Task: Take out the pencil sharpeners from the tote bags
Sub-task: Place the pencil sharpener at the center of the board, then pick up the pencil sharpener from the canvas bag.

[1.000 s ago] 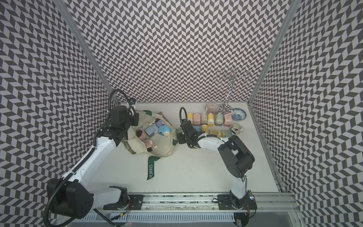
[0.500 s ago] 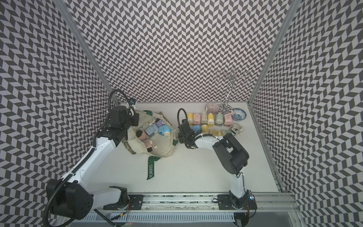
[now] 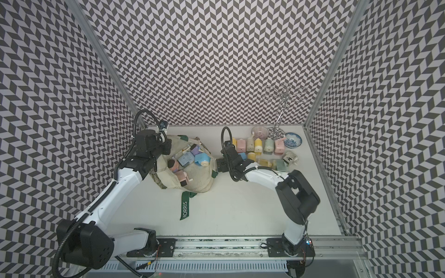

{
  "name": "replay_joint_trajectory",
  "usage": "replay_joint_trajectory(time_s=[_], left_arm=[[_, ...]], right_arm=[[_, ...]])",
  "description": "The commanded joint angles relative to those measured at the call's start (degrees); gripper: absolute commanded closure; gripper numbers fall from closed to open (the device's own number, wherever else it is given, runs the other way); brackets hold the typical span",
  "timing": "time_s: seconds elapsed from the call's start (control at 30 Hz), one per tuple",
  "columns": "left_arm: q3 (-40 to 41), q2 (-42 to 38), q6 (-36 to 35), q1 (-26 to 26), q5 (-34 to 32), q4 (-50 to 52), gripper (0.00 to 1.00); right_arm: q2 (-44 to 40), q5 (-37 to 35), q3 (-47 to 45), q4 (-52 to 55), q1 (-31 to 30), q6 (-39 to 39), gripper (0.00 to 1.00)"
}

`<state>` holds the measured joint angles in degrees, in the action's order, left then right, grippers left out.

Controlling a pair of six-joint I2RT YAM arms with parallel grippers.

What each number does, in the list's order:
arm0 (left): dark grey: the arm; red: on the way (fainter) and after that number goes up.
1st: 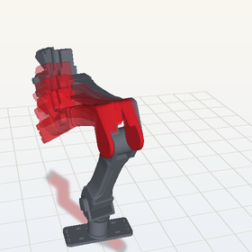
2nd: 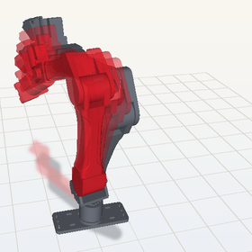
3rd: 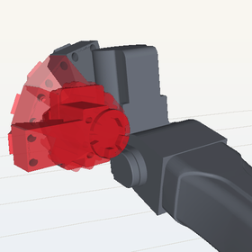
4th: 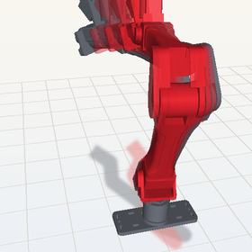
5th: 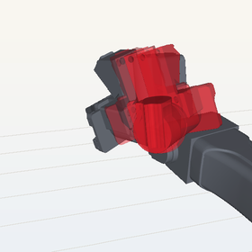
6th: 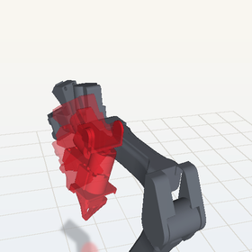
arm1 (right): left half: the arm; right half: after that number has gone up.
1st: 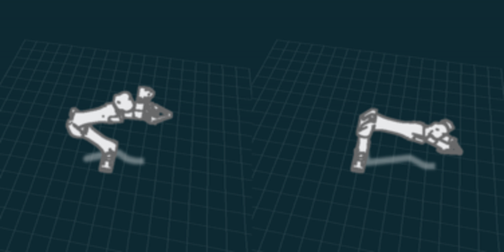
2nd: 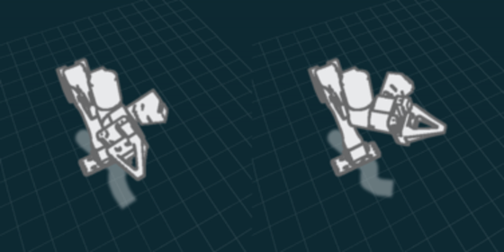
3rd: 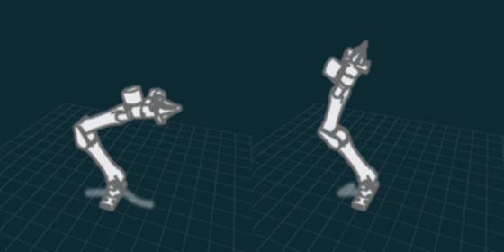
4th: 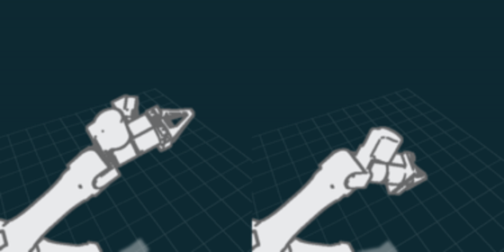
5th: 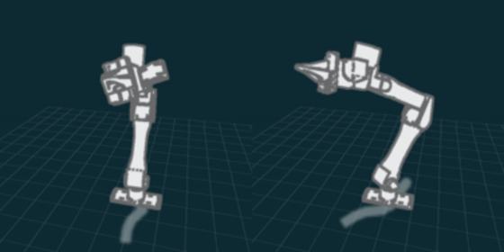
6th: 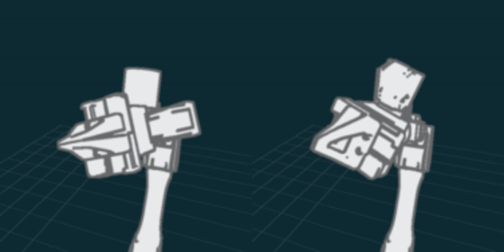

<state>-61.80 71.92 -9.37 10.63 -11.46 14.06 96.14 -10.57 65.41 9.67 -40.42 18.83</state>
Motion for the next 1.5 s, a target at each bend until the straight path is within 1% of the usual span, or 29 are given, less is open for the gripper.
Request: replay_joint_trajectory(time_s=[0.0, 0.1, 0.2, 0.27, 0.33, 0.37, 0.4, 0.47, 0.53, 0.73, 0.87, 1.0, 1.1, 1.17, 1.27, 1.37, 1.47], left_arm=[[-1.4, -1.9, -0.4, 0.4, 1.3, -3.6, 1.00], [-1.2, -2.5, -0.9, 0.4, 2.5, -3.7, 1.00], [-1.0, -2.5, -1.9, 0.6, 4.4, -3.4, 1.00], [-1.2, -2.5, -3.2, 2.5, 2.5, -2.5, 1.00], [0.5, -3.5, -6.7, 5.8, -2.8, -3.5, 1.00], [1.5, -4.1, -8.8, 7.1, -4.1, -4.2, 1.00], [2.1, -4.8, -9.7, 7.6, -4.4, -4.5, 1.00], [1.8, -5.5, -8.4, 7.1, -3.1, -3.4, 1.00], [2.3, -6.6, -8.0, 6.7, -0.9, -2.2, 1.00], [6.6, -11.3, -8.5, 5.8, -0.9, -3.8, 1.00], [7.4, -11.2, -11.0, 5.1, -1.1, -4.2, 1.00], [5.9, -10.0, -14.2, 1.8, -1.0, -4.8, 1.00], [4.1, -8.8, -16.1, -0.3, 2.7, -3.8, 1.00], [3.1, -7.9, -15.9, -1.1, 4.6, -2.6, 1.00], [3.8, -8.0, -15.7, -1.7, 7.0, -2.4, 1.00], [4.3, -8.4, -18.5, -1.8, 12.7, -1.2, 1.00], [4.0, -8.4, -16.6, -1.8, 14.3, -0.8, 1.00]], right_arm=[[-9.5, -0.9, -2.6, -0.2, 0.5, -3.1, 0.10], [-17.9, -2.8, -6.8, -1.8, 1.2, -5.6, 0.10], [-26.7, -4.1, -12.2, -5.2, 1.4, -5.5, 0.10], [-32.1, -2.4, -15.3, -6.6, 1.5, -4.5, 0.08], [-36.6, -0.6, -18.3, -7.6, 1.6, -3.7, 0.08], [-38.4, -0.1, -19.4, -7.5, 1.7, -3.3, 0.08], [-39.6, 0.4, -20.2, -7.1, 1.7, -3.2, 0.08], [-40.8, 1.2, -21.0, -6.1, 1.7, -3.1, 0.08], [-41.1, 2.8, -21.6, -5.7, 1.7, -3.1, 0.09], [-39.0, 9.8, -22.9, -7.0, 1.7, -2.9, 0.12], [-37.3, 15.6, -22.9, -7.7, 1.7, -4.0, 0.15], [-36.4, 20.6, -22.4, -7.3, 1.7, -4.7, 0.19], [-36.4, 21.7, -23.3, -8.0, 1.6, -4.5, 0.21], [-36.1, 23.0, -25.0, -10.0, 1.5, -3.6, 0.22], [-34.8, 25.4, -26.0, -10.6, 1.2, -2.9, 0.21], [-33.3, 26.4, -26.8, -12.3, 0.3, -2.3, 0.21], [-31.5, 27.9, -27.8, -15.0, -2.1, -1.8, 0.22]])
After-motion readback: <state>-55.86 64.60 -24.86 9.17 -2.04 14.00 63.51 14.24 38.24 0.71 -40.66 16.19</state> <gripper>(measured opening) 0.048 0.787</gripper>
